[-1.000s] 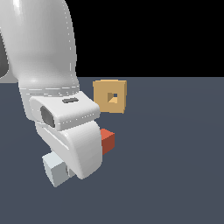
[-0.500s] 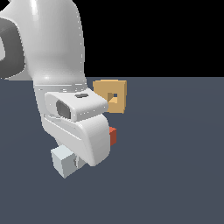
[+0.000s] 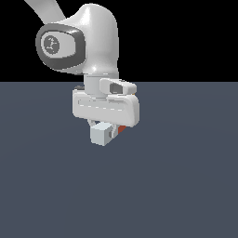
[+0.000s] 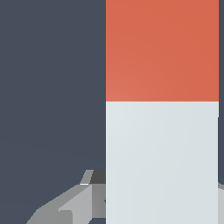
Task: Insert the peg into the horizontal hole in a box.
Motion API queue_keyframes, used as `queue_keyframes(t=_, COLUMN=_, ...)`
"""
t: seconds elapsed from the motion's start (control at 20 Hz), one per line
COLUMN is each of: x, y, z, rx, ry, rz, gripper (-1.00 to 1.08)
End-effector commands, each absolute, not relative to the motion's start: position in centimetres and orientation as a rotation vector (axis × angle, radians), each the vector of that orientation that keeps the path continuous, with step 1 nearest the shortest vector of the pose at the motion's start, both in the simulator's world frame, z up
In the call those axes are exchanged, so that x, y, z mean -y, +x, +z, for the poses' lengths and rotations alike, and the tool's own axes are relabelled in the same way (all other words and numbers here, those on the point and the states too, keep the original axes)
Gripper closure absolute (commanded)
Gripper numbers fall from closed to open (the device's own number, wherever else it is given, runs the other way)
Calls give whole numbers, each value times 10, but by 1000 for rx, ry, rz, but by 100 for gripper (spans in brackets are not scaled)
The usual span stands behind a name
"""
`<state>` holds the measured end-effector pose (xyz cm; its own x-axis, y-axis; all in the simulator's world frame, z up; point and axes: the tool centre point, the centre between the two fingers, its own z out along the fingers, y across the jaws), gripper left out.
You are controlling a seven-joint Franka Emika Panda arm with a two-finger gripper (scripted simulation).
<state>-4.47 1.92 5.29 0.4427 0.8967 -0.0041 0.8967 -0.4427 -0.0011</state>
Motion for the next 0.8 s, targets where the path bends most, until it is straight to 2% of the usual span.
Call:
queue_keyframes(t=0.0, x=-58, y=-34, z=63, rx=-1763, ry=2596, rz=-2, gripper=108)
queue_keyframes(t=0.35, x=-132, y=-25, z=79, rx=-1954, ry=2458, rz=0, gripper=108)
queue_keyframes(t=0.75, x=-148, y=-25, z=82, rx=-1994, ry=2427, rz=0, gripper=108)
